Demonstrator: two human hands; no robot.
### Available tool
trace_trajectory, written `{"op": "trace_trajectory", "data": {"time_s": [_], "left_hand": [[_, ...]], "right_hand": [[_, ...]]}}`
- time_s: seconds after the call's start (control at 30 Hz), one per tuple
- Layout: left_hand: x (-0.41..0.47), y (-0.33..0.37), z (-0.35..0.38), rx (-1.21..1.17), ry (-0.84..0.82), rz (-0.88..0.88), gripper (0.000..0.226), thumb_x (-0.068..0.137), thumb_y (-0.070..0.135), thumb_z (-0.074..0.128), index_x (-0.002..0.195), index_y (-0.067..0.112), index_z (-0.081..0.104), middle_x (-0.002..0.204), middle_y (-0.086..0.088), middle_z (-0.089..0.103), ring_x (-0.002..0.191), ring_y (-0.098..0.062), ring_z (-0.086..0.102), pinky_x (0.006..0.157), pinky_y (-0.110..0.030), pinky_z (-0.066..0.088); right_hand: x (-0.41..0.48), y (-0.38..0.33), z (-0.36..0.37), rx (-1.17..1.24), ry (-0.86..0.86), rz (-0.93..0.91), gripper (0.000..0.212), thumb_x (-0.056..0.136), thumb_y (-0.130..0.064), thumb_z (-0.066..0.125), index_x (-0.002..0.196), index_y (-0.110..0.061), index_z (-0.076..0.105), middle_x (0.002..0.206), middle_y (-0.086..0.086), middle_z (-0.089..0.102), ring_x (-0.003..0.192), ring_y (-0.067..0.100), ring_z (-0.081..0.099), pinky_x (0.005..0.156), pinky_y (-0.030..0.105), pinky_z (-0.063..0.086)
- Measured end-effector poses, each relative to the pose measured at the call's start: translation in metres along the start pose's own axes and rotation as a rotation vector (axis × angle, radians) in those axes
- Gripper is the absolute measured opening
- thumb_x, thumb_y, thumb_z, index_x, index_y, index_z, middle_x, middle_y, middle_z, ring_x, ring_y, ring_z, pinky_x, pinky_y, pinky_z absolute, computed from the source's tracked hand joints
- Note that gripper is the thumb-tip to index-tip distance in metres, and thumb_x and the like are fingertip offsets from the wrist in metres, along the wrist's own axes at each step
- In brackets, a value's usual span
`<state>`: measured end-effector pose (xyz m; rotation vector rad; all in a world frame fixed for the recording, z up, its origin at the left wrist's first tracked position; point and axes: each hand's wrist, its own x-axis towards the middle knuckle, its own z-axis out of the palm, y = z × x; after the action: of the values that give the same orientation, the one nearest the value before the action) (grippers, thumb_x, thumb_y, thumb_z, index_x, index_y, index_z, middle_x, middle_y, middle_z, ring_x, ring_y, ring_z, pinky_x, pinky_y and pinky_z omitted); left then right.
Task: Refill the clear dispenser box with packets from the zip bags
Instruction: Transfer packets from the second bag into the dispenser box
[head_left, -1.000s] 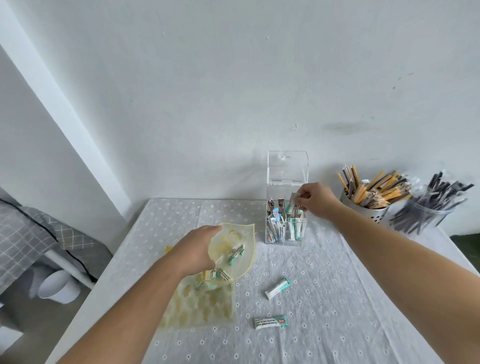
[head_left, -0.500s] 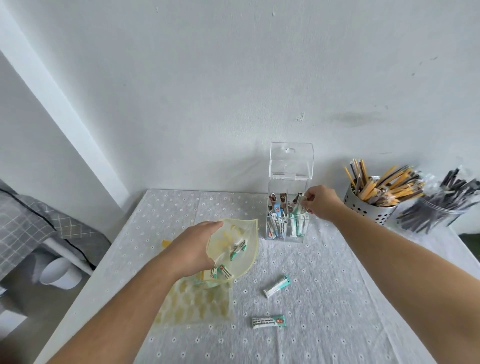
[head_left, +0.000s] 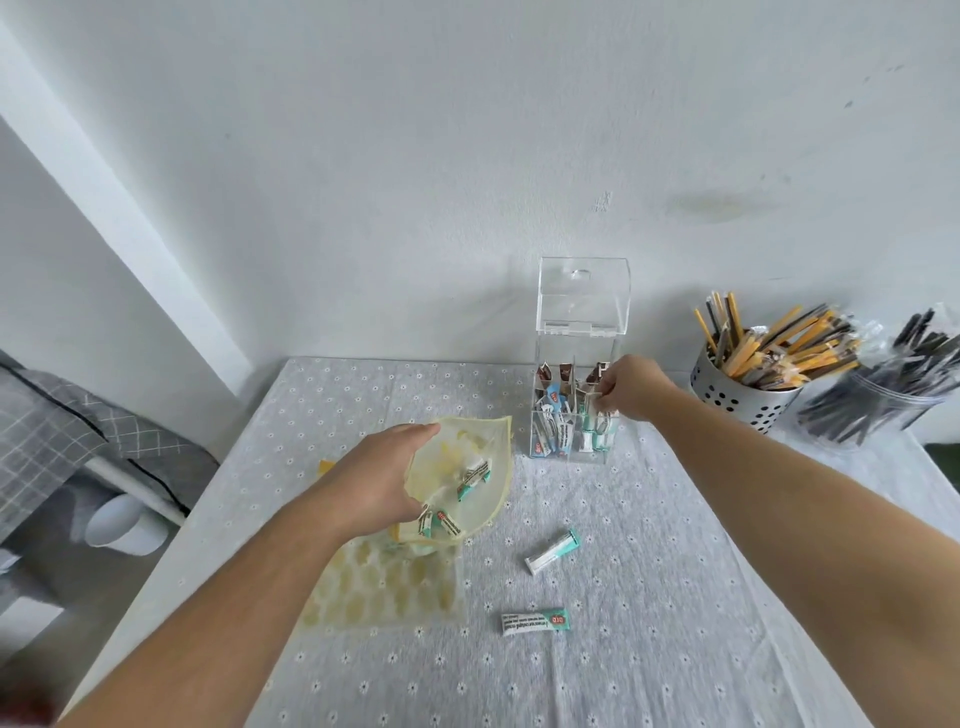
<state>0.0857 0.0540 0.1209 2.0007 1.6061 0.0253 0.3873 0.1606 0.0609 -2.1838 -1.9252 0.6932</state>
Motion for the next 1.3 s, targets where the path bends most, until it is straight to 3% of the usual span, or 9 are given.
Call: {"op": "trace_trajectory", "data": {"time_s": [0.1,0.23,0.47,0.6,0.73,0.83,1.03,1.17,1.3], "left_hand": [[0.001,-0.002,0.0,-0.014,-0.002,-0.011,0.085,0.075,0.003,0.063,0.147,0.029,0.025,0.149,0.012,0.03,0.122,-0.018,0.047,0.083,-0.015,0.037],[0.005,-0.004,-0.002,-0.018,0.004,-0.025,0.085,0.075,0.003,0.062,0.147,0.03,0.025,0.15,0.012,0.028,0.121,-0.018,0.048,0.081,-0.014,0.036],[0.008,-0.001,-0.003,-0.023,-0.005,-0.031,0.085,0.075,0.003,0.063,0.147,0.029,0.026,0.15,0.011,0.029,0.113,-0.017,0.05,0.081,-0.015,0.037],[0.008,0.0,-0.003,-0.032,-0.015,-0.026,0.085,0.075,0.003,0.063,0.147,0.03,0.026,0.15,0.012,0.028,0.1,-0.008,0.046,0.081,-0.017,0.038],[0.004,0.002,-0.004,-0.005,-0.003,-0.032,0.084,0.077,0.003,0.062,0.147,0.029,0.025,0.151,0.013,0.027,0.113,-0.01,0.048,0.076,-0.015,0.035],[-0.001,0.003,-0.004,0.0,0.02,-0.043,0.084,0.077,0.004,0.062,0.148,0.028,0.024,0.152,0.012,0.026,0.122,-0.013,0.046,0.079,-0.015,0.037],[-0.011,0.0,-0.002,0.002,0.034,-0.01,0.086,0.075,0.005,0.066,0.148,0.025,0.024,0.152,0.009,0.027,0.124,-0.02,0.047,0.093,-0.022,0.039],[-0.018,-0.003,-0.001,-0.014,0.031,0.024,0.085,0.076,0.002,0.064,0.148,0.025,0.025,0.152,0.009,0.027,0.122,-0.024,0.048,0.088,-0.02,0.039],[-0.022,-0.008,0.003,-0.043,0.009,0.054,0.085,0.077,-0.004,0.057,0.148,0.029,0.024,0.153,0.013,0.025,0.123,-0.022,0.047,0.076,-0.009,0.037]], "right_hand": [[0.006,-0.002,0.005,-0.107,-0.045,-0.04,0.016,0.079,-0.016,0.073,0.094,-0.012,0.074,0.097,0.003,0.073,0.085,0.016,0.065,0.086,0.032,0.056],[0.008,-0.003,0.006,-0.247,-0.003,-0.038,0.012,0.083,-0.017,0.07,0.093,-0.02,0.074,0.094,0.0,0.072,0.079,0.018,0.065,0.071,0.03,0.056],[0.01,0.0,0.007,-0.322,0.014,-0.081,0.017,0.088,-0.008,0.057,0.094,-0.012,0.073,0.094,0.003,0.071,0.079,0.018,0.068,0.074,0.034,0.06],[0.005,0.001,0.0,-0.276,0.037,-0.102,0.017,0.088,-0.008,0.058,0.096,-0.014,0.073,0.097,0.002,0.072,0.08,0.017,0.067,0.075,0.032,0.059],[-0.011,-0.007,-0.01,-0.145,0.08,-0.142,0.016,0.084,-0.006,0.06,0.09,-0.014,0.073,0.096,0.004,0.072,0.084,0.02,0.067,0.08,0.036,0.058],[-0.038,-0.034,-0.015,0.065,0.103,-0.243,0.009,0.082,-0.011,0.068,0.089,-0.014,0.073,0.088,0.001,0.072,0.077,0.014,0.065,0.068,0.019,0.052],[-0.098,-0.104,0.012,0.234,-0.112,-0.48,0.014,0.078,-0.012,0.074,0.092,-0.014,0.074,0.078,-0.002,0.069,0.068,0.007,0.063,0.061,0.003,0.045],[-0.103,-0.133,0.058,0.027,-0.265,-0.549,0.02,0.08,-0.011,0.07,0.1,-0.01,0.072,0.097,0.006,0.074,0.09,0.018,0.067,0.079,0.021,0.05],[-0.091,-0.151,0.095,-0.243,-0.44,-0.424,0.04,0.081,-0.026,0.072,0.113,-0.004,0.064,0.11,0.012,0.068,0.106,0.026,0.061,0.09,0.031,0.049]]}}
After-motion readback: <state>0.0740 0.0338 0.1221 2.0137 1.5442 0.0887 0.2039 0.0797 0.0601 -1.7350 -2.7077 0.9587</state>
